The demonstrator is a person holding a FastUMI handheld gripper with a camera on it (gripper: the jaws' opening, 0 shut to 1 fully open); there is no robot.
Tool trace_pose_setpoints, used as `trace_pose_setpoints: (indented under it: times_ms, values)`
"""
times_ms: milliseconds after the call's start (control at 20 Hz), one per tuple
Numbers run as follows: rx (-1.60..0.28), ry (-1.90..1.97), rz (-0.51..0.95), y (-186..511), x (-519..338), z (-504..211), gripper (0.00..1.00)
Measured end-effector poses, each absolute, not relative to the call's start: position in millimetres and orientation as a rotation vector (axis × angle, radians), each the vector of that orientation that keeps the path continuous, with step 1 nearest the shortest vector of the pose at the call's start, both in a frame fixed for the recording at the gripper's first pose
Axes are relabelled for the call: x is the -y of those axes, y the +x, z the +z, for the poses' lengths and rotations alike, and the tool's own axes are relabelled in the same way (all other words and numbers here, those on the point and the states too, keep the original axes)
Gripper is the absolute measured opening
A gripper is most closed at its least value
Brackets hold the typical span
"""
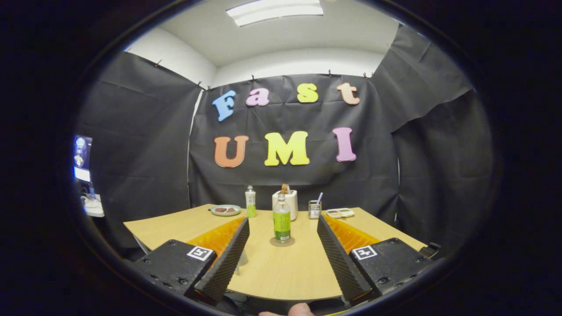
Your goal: Take the bottle from table, then pour the juice into the cup, finally place the bottle on the coaster
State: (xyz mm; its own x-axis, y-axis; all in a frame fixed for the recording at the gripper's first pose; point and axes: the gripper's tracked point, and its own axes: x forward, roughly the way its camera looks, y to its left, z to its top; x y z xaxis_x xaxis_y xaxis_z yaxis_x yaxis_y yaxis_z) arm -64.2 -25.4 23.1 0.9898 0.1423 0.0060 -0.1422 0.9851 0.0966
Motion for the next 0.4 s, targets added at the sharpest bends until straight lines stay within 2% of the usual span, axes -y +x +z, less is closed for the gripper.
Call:
trace_pose_setpoints:
  times_ms: [400]
  values:
    - [0.003, 0.1, 0.135, -65.0, 25.6, 25.1, 0.99]
